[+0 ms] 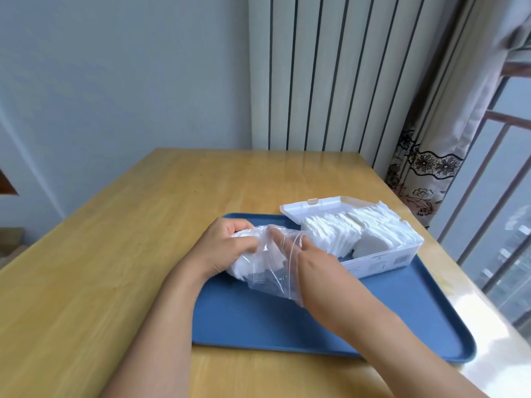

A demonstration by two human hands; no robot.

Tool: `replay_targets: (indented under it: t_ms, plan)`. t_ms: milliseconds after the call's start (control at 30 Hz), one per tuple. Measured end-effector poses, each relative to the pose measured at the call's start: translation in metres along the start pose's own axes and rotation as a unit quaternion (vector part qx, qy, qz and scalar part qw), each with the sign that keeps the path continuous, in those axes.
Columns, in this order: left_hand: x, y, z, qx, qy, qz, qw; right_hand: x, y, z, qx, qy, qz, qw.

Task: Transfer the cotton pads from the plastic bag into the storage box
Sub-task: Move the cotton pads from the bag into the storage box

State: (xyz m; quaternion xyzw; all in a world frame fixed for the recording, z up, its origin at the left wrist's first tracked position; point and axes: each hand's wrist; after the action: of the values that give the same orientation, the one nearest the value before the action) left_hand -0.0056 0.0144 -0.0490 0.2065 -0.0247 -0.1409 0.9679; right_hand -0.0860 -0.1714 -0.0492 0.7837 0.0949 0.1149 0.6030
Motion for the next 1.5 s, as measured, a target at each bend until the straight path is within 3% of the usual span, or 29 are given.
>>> replay_targets:
  t_ms: [300,467,767,1100,1300,1433,1500]
  plan:
    - [-0.002,0.000,0.001,-0.053,0.005,-0.058,0.997,0.005,0.002,0.001,0.166,0.014,0.141,0.976]
    - [0.000,0.000,0.000,-0.097,0.023,-0.040,0.994,0.004,0.007,0.001,0.093,0.018,0.164,0.982]
    - [-0.001,-0.004,0.001,-0.053,0.008,-0.035,0.998,0.001,0.012,-0.002,0.041,0.004,0.136,0.990]
    - [0.005,0.001,0.000,-0.070,-0.009,0.116,0.991,-0.005,0.015,-0.001,0.075,0.032,0.195,0.977]
    - [0.005,0.001,-0.002,-0.044,-0.005,0.133,0.990,-0.007,0.022,0.001,0.069,0.029,0.189,0.979]
    - [0.006,0.003,-0.005,0.005,-0.026,0.192,0.981,-0.010,0.033,0.014,0.151,0.040,0.220,0.963]
    - [0.004,0.004,-0.006,0.033,-0.033,0.188,0.981,-0.010,0.043,0.021,0.248,0.042,0.277,0.928]
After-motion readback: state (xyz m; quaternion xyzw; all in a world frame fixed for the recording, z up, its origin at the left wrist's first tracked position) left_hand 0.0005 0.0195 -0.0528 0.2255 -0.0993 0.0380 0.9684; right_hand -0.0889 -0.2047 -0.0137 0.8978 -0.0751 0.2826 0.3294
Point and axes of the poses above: each hand's wrist, its own x-axis towards the middle knuckle, its own y-axis out of the back of the hand, z = x × y, and after that the axes turned 2 degrees about x, right-handed
